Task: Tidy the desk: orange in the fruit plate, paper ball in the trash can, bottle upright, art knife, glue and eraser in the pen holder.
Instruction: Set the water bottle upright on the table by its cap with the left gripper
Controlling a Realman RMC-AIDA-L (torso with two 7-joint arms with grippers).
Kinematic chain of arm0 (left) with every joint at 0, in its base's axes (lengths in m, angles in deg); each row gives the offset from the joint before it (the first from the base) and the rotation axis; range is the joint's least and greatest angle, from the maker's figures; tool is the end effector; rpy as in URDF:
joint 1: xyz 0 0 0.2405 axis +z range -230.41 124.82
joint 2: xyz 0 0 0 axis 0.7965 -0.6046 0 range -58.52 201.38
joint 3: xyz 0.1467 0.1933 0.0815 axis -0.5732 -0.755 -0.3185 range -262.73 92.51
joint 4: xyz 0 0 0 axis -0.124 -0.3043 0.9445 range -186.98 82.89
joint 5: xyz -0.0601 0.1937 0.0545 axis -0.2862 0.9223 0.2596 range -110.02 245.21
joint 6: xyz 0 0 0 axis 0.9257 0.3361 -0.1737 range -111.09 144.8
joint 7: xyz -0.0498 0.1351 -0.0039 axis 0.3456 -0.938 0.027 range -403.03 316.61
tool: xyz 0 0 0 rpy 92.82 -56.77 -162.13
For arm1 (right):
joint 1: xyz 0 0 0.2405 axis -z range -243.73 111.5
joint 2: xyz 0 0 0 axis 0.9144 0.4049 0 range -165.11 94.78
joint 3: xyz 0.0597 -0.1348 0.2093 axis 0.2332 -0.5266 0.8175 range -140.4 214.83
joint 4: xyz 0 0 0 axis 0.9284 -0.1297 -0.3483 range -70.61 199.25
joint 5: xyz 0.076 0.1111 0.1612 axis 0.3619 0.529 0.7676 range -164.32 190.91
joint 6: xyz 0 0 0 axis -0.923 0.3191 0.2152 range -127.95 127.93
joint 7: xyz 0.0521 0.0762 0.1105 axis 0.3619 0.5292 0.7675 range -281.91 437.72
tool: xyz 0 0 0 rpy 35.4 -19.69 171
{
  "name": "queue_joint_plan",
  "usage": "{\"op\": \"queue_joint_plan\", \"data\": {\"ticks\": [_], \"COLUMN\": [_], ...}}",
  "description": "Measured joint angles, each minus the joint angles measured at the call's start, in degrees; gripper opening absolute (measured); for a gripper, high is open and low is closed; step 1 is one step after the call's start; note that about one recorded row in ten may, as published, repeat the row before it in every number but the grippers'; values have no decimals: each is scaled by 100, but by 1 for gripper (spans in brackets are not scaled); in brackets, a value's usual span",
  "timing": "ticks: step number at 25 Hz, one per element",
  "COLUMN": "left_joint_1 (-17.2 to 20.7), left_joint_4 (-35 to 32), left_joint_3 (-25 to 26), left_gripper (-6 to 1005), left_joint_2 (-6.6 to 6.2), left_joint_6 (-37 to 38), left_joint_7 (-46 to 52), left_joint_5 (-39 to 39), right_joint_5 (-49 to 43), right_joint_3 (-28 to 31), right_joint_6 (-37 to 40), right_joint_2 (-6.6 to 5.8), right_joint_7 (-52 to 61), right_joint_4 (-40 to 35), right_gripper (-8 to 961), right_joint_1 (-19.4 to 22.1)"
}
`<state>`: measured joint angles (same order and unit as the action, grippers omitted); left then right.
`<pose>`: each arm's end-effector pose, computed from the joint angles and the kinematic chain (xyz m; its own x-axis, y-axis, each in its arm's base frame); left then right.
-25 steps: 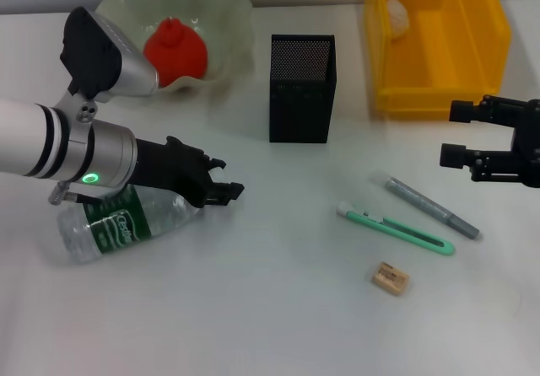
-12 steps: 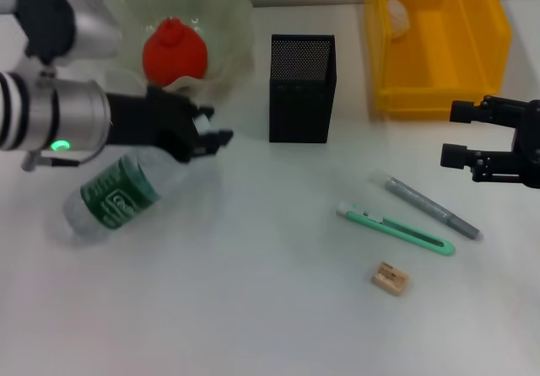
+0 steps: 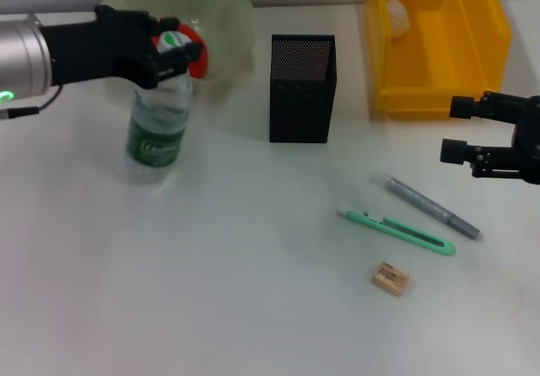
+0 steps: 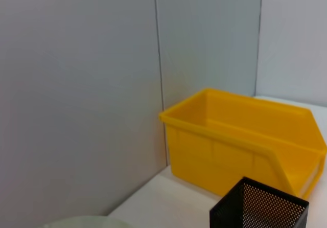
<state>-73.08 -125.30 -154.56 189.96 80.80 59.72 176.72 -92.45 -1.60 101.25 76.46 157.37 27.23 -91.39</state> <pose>-0.2014 0.3692 0.0376 0.9050 0.2167 0.3660 0.3859 -0.7802 -0.4923 0.2824 0.3053 0.0623 0.7360 -0.3064 -0.6037 -0.4514 -0.8867 -0.1003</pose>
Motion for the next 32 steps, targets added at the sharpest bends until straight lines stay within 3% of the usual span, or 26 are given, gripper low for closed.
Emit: {"op": "queue_joint_plan", "data": {"ticks": [32], "left_joint_1": [-20], "left_joint_4": [166], "left_joint_3": [166], "left_gripper": [382], "left_joint_2": [14], "left_joint_6": [-354], "left_joint_7": [-151], "left_joint_5": [-341], "right_joint_5": [-19], "right_joint_3": [6], "right_joint_6": [-71], "right_joint_2": [2], "right_joint_7": [54], "right_joint_4": [0], "right_gripper": [826], "right_joint_1": [-39]}}
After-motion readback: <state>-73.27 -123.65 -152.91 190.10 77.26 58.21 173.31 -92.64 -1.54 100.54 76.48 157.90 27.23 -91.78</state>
